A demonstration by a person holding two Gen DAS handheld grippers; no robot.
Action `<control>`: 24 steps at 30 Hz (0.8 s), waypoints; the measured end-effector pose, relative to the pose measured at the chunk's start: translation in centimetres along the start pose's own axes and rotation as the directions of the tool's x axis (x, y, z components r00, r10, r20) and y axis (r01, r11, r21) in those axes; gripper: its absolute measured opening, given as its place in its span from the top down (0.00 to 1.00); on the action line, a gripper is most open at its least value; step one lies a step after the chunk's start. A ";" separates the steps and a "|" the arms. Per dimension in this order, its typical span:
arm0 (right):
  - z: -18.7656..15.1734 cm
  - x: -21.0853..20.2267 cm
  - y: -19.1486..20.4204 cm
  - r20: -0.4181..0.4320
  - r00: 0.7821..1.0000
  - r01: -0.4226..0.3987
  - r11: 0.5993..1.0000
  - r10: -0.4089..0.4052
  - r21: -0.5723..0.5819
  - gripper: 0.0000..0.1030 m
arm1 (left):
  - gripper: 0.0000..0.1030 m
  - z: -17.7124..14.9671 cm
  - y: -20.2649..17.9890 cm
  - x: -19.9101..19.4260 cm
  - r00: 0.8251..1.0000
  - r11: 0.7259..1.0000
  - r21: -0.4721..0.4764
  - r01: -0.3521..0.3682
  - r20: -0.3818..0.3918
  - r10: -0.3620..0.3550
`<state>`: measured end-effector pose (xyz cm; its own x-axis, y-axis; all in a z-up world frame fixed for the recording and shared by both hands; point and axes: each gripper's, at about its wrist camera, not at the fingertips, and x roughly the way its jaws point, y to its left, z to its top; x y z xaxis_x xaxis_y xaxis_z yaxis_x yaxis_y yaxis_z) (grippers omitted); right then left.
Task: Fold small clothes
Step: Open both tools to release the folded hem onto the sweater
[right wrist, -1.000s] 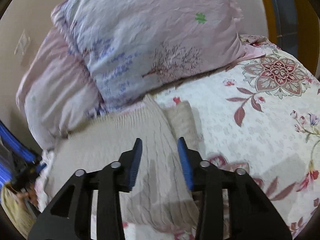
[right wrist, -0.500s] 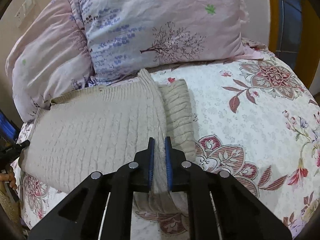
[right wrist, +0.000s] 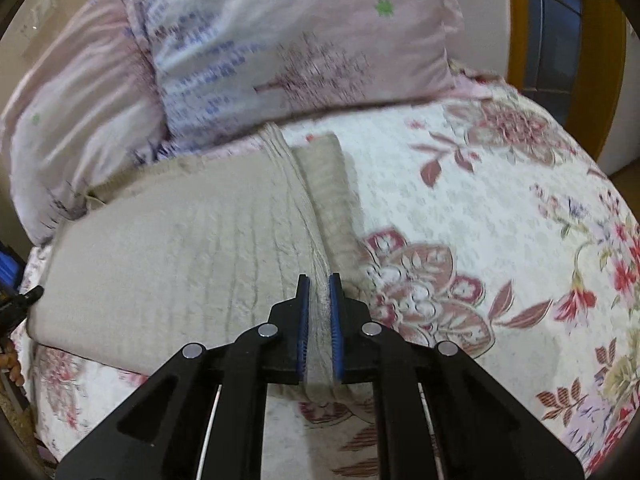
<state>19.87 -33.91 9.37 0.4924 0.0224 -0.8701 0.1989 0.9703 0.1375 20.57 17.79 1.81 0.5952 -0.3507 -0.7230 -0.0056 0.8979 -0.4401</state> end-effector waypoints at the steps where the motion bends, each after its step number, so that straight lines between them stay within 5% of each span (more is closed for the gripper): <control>1: -0.1 0.3 0.0 -0.004 1.000 0.005 1.000 -0.005 0.003 0.90 | 0.94 -0.1 0.0 0.1 1.000 1.000 -0.001 0.000 0.003 0.000; 6: 0.1 0.4 0.7 -0.011 0.999 0.035 0.999 -0.036 -0.020 0.87 | 0.85 0.0 -0.7 -0.2 1.000 1.000 0.018 -0.015 0.014 0.015; 10: 1.1 -1.1 1.3 0.036 0.999 0.012 1.000 -0.012 -0.010 0.74 | 0.56 0.1 -2.1 -2.0 0.995 0.998 0.050 -0.028 0.100 0.023; 14: 1.7 -2.2 4.2 0.084 0.995 -0.044 0.994 0.052 -0.099 0.68 | 0.38 -0.1 -5.1 -3.3 0.986 0.988 0.151 -0.027 0.169 0.001; 18: 1.9 -1.0 7.5 0.049 0.996 -0.069 0.979 0.080 -0.192 0.67 | 0.36 -0.7 -7.9 -2.2 0.990 0.969 0.245 -0.017 0.141 -0.018; 23: 0.5 2.5 8.8 -0.052 0.999 -0.006 0.963 -0.009 -0.269 0.52 | 0.35 -1.5 -7.8 1.3 0.999 0.969 0.245 -0.040 0.026 0.034; 24: 0.1 2.4 8.8 -0.010 1.000 0.002 0.958 -0.005 -0.285 0.49 | 0.35 -1.8 -7.5 2.1 0.999 0.968 0.247 -0.052 0.005 0.053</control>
<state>22.85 -25.34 8.56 0.4828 0.0196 -0.8755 -0.0499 0.9987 -0.0051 20.43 9.87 2.67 0.5980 -0.3015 -0.7427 0.1616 0.9529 -0.2567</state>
